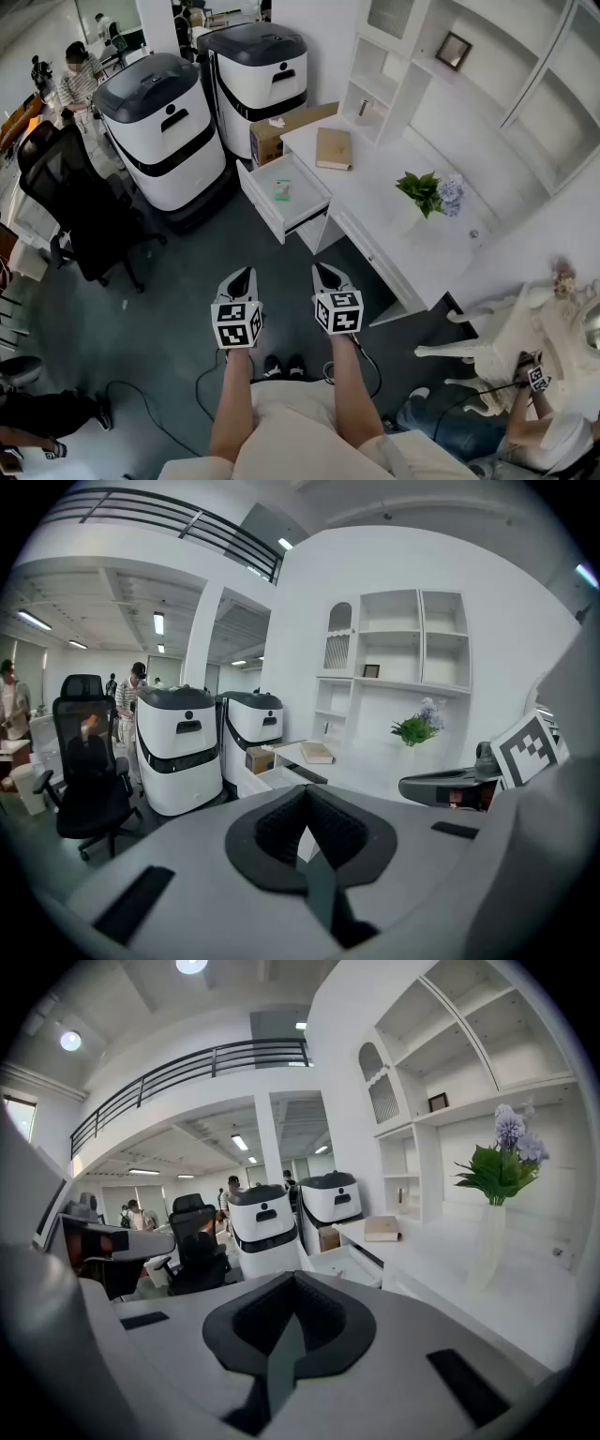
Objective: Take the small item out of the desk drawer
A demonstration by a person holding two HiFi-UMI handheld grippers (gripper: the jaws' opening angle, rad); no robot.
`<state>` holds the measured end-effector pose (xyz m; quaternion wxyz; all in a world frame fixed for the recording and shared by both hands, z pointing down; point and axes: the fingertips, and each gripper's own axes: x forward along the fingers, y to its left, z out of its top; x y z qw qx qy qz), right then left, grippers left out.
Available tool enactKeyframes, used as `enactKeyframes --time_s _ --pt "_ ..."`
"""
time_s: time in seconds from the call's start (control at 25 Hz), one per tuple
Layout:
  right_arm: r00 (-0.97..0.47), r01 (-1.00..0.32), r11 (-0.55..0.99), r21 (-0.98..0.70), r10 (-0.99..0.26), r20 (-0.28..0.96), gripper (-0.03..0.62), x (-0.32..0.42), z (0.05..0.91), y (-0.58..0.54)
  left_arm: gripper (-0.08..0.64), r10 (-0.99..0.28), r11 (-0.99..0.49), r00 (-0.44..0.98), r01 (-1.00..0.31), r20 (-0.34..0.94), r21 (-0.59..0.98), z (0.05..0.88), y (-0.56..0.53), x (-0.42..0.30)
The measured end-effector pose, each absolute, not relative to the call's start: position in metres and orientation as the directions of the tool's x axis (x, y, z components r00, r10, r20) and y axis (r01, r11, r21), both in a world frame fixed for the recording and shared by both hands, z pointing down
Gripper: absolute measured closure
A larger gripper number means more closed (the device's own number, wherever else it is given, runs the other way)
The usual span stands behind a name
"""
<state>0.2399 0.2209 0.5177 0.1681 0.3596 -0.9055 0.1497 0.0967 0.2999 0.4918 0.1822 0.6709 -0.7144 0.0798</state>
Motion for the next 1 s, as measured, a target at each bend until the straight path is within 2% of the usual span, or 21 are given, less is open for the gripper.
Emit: enactKeyframes --time_s 0.52,0.76,1.0 --pt "-0.717 -0.666 0.727 -0.166 -0.562 0.413 0.568 0.241 0.526 0.209 0.543 -0.937 0.040 0.007 -0.991 0.349 0.127 0.495 0.293 0.114" --pt "-0.710 -0.676 0.719 -0.162 -0.577 0.404 0.568 0.239 0.531 0.201 0.543 -0.932 0.091 -0.033 -0.985 0.360 0.144 0.509 0.304 0.102" --pt "-0.756 -0.633 0.746 -0.210 -0.537 0.374 0.568 0.234 0.526 0.197 0.543 -0.935 0.098 -0.047 -0.987 0.353 0.128 0.503 0.298 0.106"
